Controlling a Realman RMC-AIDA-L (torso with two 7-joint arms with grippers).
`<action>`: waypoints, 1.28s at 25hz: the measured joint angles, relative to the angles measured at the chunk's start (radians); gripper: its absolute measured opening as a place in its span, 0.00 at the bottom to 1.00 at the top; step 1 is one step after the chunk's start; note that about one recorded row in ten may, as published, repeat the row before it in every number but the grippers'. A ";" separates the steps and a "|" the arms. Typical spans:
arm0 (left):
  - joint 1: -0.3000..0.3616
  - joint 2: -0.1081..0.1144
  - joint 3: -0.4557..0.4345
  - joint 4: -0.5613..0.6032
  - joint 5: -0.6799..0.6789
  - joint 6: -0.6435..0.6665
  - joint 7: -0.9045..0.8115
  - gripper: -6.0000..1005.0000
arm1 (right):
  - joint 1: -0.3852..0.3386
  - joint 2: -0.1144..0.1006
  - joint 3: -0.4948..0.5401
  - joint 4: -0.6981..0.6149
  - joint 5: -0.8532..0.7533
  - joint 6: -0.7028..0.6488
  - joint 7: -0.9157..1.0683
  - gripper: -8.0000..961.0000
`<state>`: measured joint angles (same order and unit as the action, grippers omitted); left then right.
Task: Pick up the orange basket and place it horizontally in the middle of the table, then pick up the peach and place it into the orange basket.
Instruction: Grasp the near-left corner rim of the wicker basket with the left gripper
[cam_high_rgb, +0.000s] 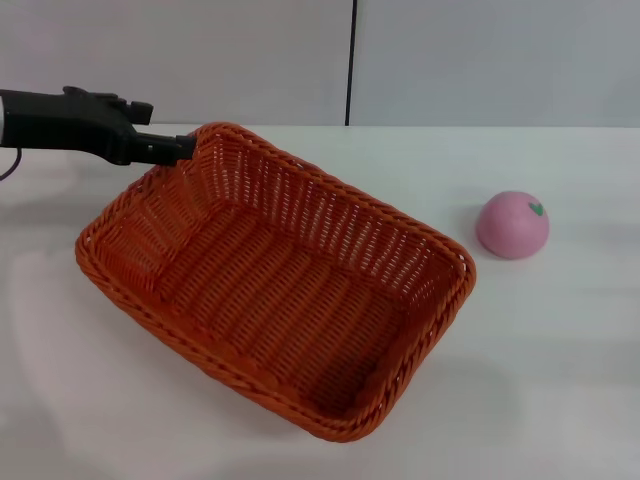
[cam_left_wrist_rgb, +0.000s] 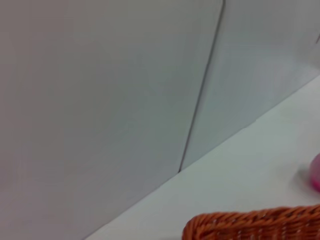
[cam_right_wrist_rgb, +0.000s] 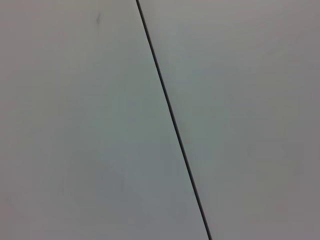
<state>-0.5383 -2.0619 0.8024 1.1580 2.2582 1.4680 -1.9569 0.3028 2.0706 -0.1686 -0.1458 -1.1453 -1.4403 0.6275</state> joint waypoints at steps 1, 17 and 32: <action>0.000 0.000 0.000 0.000 0.000 0.000 0.000 0.79 | 0.000 0.000 0.001 0.000 0.000 0.001 0.000 0.86; -0.001 -0.003 0.104 -0.070 0.037 -0.114 -0.058 0.79 | -0.007 -0.001 0.011 -0.006 0.009 0.037 -0.002 0.86; -0.016 -0.002 0.109 -0.113 0.091 -0.143 -0.118 0.78 | 0.001 -0.003 0.011 -0.016 0.010 0.061 -0.008 0.86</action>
<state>-0.5539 -2.0638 0.9112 1.0455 2.3488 1.3254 -2.0750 0.3035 2.0677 -0.1576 -0.1618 -1.1350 -1.3796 0.6198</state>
